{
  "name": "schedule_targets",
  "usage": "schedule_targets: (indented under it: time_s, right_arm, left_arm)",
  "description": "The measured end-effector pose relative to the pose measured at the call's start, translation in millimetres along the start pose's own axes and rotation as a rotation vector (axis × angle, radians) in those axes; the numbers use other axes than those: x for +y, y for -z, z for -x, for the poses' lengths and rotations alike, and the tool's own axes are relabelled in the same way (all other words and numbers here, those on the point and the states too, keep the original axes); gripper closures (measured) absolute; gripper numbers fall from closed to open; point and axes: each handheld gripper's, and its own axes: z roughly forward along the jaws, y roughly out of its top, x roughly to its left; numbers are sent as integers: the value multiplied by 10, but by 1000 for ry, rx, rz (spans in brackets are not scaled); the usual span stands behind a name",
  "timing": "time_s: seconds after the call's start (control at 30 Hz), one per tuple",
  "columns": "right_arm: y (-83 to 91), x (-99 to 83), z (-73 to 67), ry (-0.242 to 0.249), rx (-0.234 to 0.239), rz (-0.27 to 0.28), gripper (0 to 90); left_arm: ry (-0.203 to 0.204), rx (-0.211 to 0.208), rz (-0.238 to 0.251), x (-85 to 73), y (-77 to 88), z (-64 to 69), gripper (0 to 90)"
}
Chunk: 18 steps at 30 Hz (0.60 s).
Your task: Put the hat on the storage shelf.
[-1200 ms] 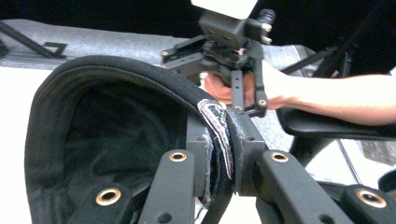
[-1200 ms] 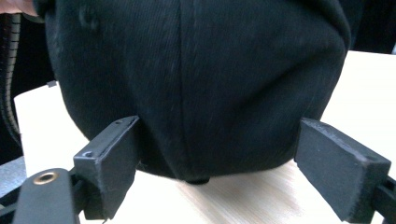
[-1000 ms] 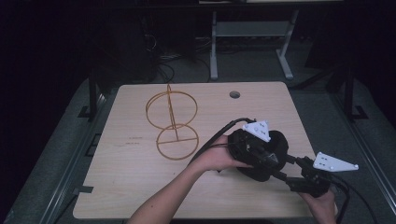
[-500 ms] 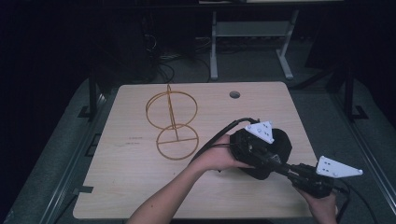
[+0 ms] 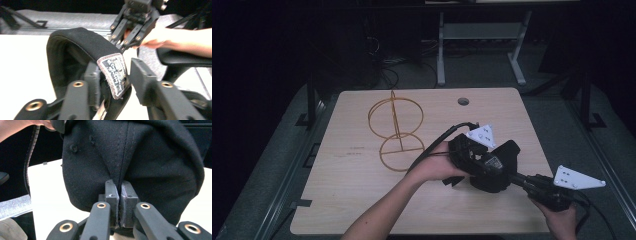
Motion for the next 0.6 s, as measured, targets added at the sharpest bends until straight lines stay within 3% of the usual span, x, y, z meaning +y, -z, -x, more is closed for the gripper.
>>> schedule_targets:
  time_s: [0.37, 0.6]
  right_arm:
    - [-34, 125, 29, -6, 0, -35, 865]
    - [-23, 254, 122, -31, 6, -41, 866]
  left_arm:
    - [29, 77, 13, -198, 298, 38, 497]
    - [53, 111, 14, -428, 450, 56, 477]
